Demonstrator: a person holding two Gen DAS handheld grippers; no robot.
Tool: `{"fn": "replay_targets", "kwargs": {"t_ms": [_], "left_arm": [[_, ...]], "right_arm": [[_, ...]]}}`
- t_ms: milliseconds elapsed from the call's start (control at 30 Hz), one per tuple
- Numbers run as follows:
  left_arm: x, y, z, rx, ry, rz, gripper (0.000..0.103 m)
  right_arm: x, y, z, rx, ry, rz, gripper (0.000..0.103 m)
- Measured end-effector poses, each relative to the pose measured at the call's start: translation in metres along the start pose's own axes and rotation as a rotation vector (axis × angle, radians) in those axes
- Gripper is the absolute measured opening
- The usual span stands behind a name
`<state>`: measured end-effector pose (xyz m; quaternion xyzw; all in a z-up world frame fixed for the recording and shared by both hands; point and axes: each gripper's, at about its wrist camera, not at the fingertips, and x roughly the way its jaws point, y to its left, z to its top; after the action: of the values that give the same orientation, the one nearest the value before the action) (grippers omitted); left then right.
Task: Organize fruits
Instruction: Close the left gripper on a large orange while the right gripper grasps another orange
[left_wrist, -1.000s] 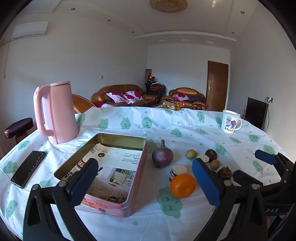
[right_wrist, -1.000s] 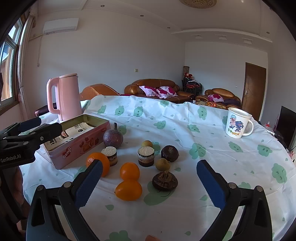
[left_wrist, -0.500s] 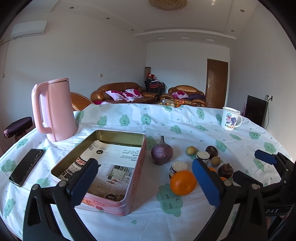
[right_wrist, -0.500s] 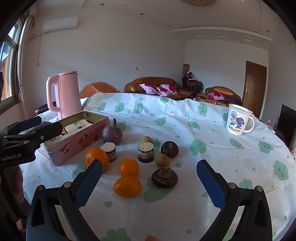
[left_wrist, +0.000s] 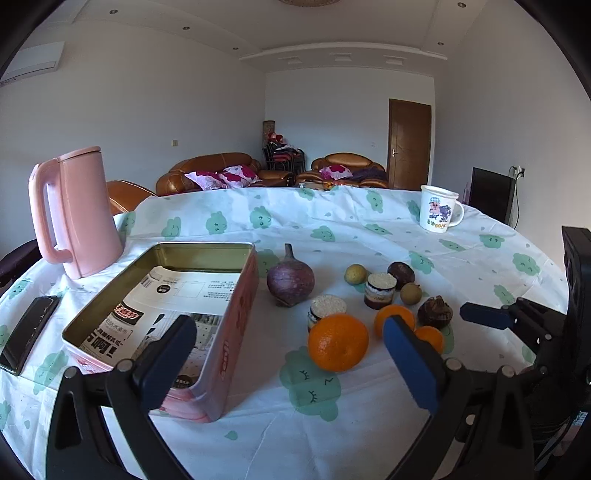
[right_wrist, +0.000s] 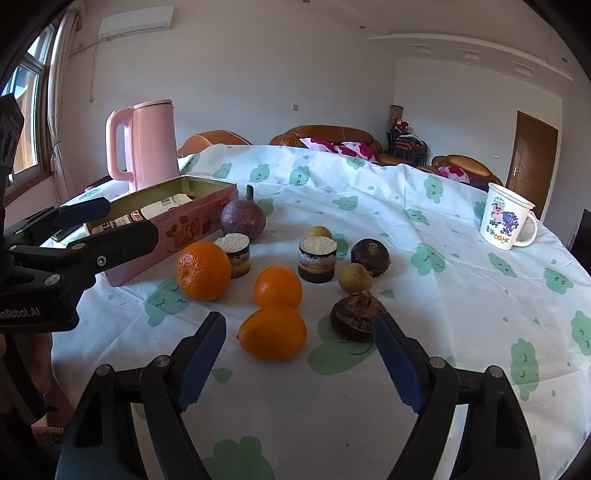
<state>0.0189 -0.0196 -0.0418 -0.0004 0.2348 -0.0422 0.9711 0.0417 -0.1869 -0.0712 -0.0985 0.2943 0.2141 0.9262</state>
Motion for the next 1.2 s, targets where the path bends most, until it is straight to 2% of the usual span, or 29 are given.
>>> {"fn": "replay_targets", "kwargs": {"t_ms": [33,167,267,500,600,733,900,1200], "left_arm": [[0.001,0.000,0.000,0.001,0.004,-0.005,0.100],[0.009,-0.004,0.000,0.005,0.036,-0.048,0.093],[0.017,-0.010,0.000,0.019,0.059,-0.069,0.088],[0.035,-0.019,0.004,0.047,0.137,-0.106,0.085],[0.046,-0.021,0.004,0.055,0.188,-0.119,0.073],[0.054,-0.022,0.002,0.057,0.237,-0.147,0.051],[0.052,-0.019,0.001,0.039,0.227,-0.171,0.049],[0.037,-0.013,0.003,0.013,0.132,-0.188,0.049]], "right_arm": [[0.003,0.002,0.000,-0.012,0.014,-0.008,0.067],[0.010,0.000,0.003,-0.005,0.060,0.046,0.059],[0.009,-0.004,0.000,0.015,0.046,0.087,0.044],[0.009,-0.004,-0.002,0.015,0.049,0.103,0.044],[0.012,-0.001,-0.002,-0.003,0.070,0.105,0.044],[0.010,-0.002,-0.003,-0.002,0.053,0.111,0.042],[0.006,-0.008,-0.002,0.026,0.025,0.124,0.042],[-0.005,-0.007,0.003,0.026,-0.036,0.118,0.042]]}}
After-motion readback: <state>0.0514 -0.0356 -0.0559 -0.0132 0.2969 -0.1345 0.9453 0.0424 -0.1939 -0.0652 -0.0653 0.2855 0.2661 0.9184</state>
